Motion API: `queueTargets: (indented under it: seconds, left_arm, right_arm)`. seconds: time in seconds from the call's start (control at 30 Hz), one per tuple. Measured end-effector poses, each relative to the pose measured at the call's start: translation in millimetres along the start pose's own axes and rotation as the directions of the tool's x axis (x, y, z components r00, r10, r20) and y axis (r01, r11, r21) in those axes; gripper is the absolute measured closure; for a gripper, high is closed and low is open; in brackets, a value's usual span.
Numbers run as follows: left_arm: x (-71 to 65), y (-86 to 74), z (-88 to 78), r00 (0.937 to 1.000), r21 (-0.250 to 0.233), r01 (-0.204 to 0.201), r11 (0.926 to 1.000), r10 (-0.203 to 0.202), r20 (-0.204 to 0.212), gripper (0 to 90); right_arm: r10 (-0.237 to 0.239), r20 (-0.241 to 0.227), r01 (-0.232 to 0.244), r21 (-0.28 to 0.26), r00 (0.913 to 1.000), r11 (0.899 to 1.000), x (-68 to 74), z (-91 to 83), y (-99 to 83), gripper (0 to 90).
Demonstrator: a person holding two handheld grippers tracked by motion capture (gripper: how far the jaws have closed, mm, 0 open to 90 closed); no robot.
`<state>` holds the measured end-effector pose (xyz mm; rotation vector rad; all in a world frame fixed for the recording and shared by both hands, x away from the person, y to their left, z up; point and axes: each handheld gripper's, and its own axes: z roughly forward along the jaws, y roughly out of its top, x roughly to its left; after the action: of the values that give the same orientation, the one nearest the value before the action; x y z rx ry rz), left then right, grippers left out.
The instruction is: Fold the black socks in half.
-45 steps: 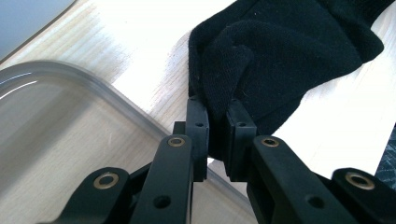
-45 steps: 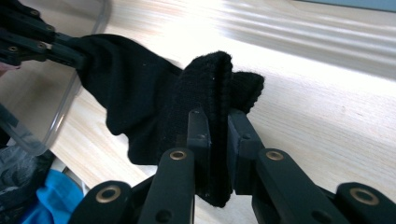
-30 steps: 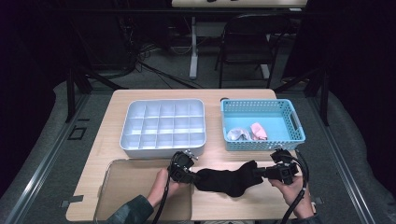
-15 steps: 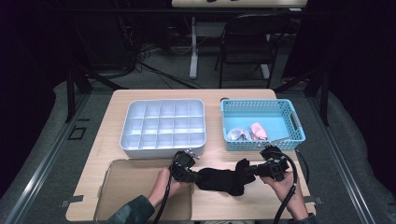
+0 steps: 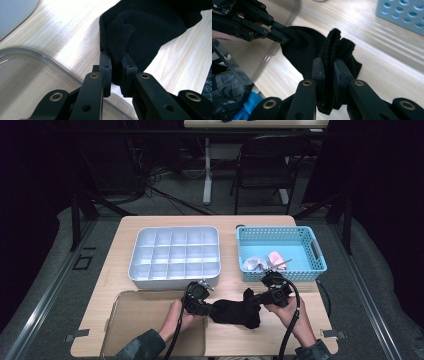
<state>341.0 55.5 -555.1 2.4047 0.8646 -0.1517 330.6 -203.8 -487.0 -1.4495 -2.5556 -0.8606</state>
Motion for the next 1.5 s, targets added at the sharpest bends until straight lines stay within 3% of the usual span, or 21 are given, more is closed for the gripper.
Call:
queueTargets:
  seconds: [0.1, 0.33, 0.4, 0.43, 0.53, 0.73, 0.8, 1.1, 1.13, 1.2, 1.37, 1.5]
  left_arm:
    - [0.1, -0.3, 0.3, 1.0, 0.0, 0.001, 1.0, -0.001, -0.001, 82.3]
    - [-0.2, -0.4, -0.1, 1.0, -0.019, -0.009, 0.9998, 0.009, -0.002, 82.2]
    - [-1.7, 0.5, 0.3, 0.9999, -0.027, -0.014, 0.9995, 0.014, -0.008, 82.2]
    - [-2.4, 0.9, 0.9, 0.9998, -0.03, -0.016, 0.9994, 0.015, -0.013, 82.2]
    - [-5.0, 1.5, 3.1, 0.9998, -0.036, -0.012, 0.9993, 0.011, -0.015, 82.2]
    - [-8.2, 1.8, 5.4, 0.9999, -0.041, -0.01, 0.9991, 0.01, -0.002, 82.1]
    - [-8.4, 1.7, 6.4, 1.0, -0.038, -0.009, 0.9992, 0.009, 0.0, 82.0]
    - [-10.4, 2.7, 10.5, 1.0, -0.029, -0.001, 0.9996, 0.002, 0.008, 81.1]
    - [-10.7, 2.9, 10.8, 0.9999, -0.029, -0.002, 0.9996, 0.002, 0.011, 80.9]
    - [-10.4, 3.0, 11.1, 0.9999, -0.023, -0.006, 0.9997, 0.006, 0.01, 79.6]
    - [-9.6, 2.4, 8.0, 1.0, -0.005, 0.0, 1.0, 0.0, 0.002, 65.8]
    - [-12.5, 2.8, 7.4, 0.9999, 0.001, -0.012, 0.9999, 0.012, -0.005, 69.3]
  right_arm:
    - [-0.005, -0.001, 0.005, 0.012, 1.0, 1.0, 2.1, 4.3, 4.3, 81.3]
    - [0.009, -0.02, -0.009, 0.009, 0.9998, 1.0, 0.6, 15.7, -4.2, 81.3]
    - [0.003, -0.02, -0.003, 0.012, 0.9998, 1.0, -0.2, 13.4, -3.9, 81.3]
    - [0.019, -0.026, -0.019, -0.012, 0.9995, 1.0, 0.8, 13.7, -4.4, 81.3]
    - [-0.004, -0.035, 0.004, -0.004, 0.9994, 1.0, 2.3, 12.1, -3.0, 81.2]
    - [-0.005, -0.036, 0.005, -0.009, 0.9993, 1.0, 14.5, 25.4, -0.5, 80.9]
    - [-0.026, -0.033, 0.026, 0.017, 0.9991, 1.0, 16.1, 28.3, 1.0, 81.0]
    - [-0.07, -0.034, 0.071, 0.019, 0.997, 0.997, 33.6, 41.1, 5.0, 81.0]
    - [-0.097, -0.019, 0.097, 0.037, 0.9951, 0.995, 33.9, 41.6, 5.7, 81.0]
    - [-0.098, -0.004, 0.098, 0.034, 0.9952, 0.995, 36.8, 45.6, 4.8, 81.0]
    - [-0.077, -0.004, 0.077, 0.041, 0.997, 0.996, 30.6, 51.7, 2.4, 80.9]
    - [-0.089, 0.007, 0.088, 0.055, 0.996, 0.995, 28.3, 50.5, 2.3, 80.9]
